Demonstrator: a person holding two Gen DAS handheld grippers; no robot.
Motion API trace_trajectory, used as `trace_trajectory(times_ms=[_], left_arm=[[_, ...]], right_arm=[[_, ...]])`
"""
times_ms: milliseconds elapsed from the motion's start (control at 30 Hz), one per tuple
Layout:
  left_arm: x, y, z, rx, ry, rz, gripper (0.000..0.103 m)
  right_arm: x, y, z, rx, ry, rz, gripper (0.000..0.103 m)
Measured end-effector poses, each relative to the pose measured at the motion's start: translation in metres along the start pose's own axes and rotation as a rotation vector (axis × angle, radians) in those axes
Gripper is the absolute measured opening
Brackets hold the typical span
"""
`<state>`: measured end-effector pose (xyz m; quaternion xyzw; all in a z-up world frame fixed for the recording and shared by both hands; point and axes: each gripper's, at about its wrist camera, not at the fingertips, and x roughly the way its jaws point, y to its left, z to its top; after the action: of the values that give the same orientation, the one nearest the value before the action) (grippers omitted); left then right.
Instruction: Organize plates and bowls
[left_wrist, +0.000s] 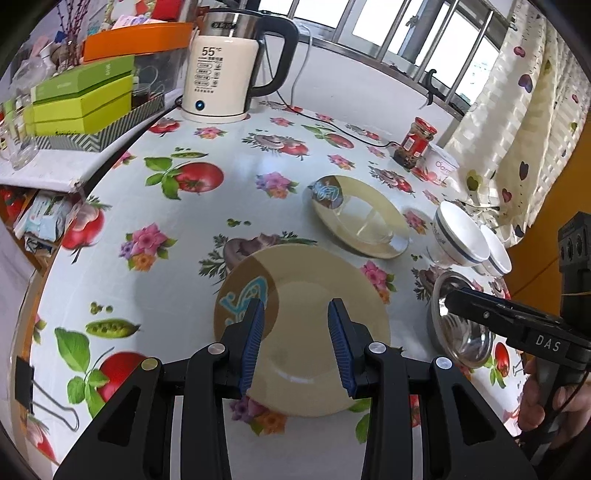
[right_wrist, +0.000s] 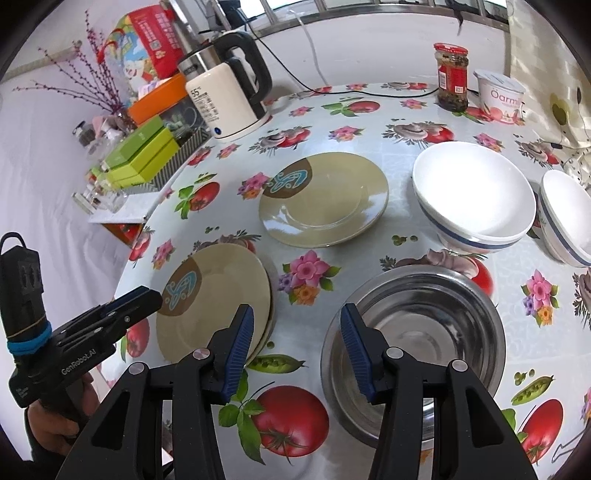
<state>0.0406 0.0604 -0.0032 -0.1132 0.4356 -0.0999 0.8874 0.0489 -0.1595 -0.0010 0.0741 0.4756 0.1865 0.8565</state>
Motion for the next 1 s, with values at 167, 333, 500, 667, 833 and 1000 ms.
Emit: trace_trajectory(times_ms=[167, 333, 500, 667, 833, 1000], left_arm=[[0.006, -0.005, 0.013, 0.018, 0.003, -0.012, 0.037], [0.018, -0.008, 0.03, 0.04, 0.02, -0.038, 0.037], [0.03, -0.01, 0.048, 0.058, 0.028, -0.042, 0.037], [0.044, -0.012, 0.064, 0.084, 0.043, -0.048, 0.037], [0.066, -0.015, 0.085, 0.107, 0.075, -0.061, 0.037], [0.093, -0.014, 0.105, 0.123, 0.119, -0.085, 0.037]], right_arm=[[0.003, -0.004, 0.007, 0.015, -0.003, -0.007, 0.049], [0.008, -0.009, 0.016, 0.044, -0.007, -0.009, 0.049], [0.014, -0.014, 0.029, 0.071, -0.016, -0.02, 0.049], [0.021, -0.019, 0.039, 0.095, -0.016, -0.035, 0.049], [0.034, -0.026, 0.05, 0.123, -0.005, -0.067, 0.049], [0.049, -0.03, 0.059, 0.147, 0.021, -0.092, 0.049]])
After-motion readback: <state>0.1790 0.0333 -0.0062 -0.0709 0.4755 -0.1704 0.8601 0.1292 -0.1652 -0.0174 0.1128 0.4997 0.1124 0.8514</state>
